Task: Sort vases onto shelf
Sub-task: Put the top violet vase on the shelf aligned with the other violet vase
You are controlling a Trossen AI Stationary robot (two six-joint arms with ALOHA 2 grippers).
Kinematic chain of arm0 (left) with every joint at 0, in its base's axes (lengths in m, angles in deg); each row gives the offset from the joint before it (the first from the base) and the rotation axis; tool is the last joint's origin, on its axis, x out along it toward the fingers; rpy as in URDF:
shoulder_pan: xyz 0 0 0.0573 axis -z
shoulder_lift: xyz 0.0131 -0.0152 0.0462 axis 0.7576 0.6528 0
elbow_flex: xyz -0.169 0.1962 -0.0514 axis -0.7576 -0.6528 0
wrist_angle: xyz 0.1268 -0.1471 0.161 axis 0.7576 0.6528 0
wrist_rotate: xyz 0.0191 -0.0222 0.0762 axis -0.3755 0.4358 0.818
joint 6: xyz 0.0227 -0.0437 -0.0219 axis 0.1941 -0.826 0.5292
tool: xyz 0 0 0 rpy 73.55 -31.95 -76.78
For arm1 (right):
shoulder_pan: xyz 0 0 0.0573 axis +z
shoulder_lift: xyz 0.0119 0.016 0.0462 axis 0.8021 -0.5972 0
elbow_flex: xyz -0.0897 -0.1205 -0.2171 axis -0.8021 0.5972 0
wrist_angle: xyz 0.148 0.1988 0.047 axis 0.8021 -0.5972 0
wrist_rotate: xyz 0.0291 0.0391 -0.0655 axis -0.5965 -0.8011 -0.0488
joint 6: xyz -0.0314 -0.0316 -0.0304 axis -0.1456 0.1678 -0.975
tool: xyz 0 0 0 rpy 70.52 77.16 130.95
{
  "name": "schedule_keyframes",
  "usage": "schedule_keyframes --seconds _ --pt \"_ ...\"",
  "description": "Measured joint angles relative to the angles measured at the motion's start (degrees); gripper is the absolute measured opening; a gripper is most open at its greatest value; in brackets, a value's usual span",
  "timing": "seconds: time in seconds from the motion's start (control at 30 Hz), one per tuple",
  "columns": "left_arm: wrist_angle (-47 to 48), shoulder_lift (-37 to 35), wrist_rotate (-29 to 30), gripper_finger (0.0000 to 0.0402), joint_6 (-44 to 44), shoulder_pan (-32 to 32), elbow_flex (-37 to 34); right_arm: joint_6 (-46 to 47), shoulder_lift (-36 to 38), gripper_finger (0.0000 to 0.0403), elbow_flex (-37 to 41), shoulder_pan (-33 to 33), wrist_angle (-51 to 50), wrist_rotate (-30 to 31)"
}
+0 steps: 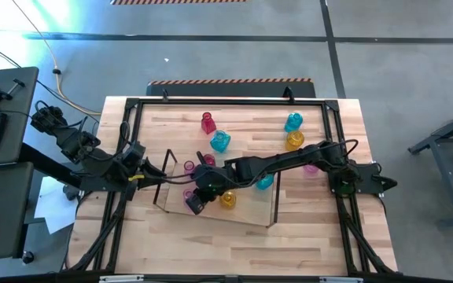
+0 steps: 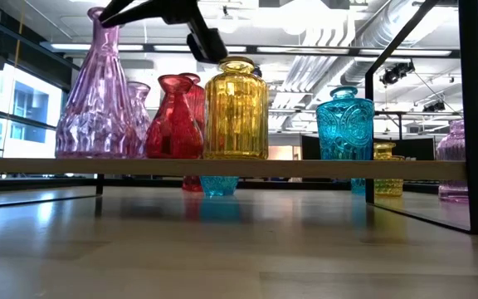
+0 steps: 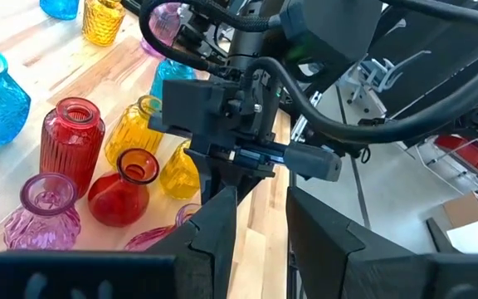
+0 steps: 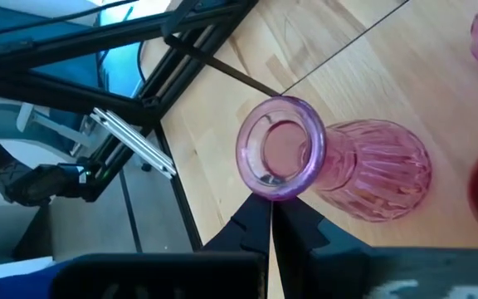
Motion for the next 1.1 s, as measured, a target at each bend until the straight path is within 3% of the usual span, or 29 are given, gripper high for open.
schedule_keyframes --seconds 1.1 --pt "0.0 0.0 -1.2 0.0099 -0.3 0.0 0.0 1.2 0.1 0.0 0.0 -0.5 2.2 5.2"
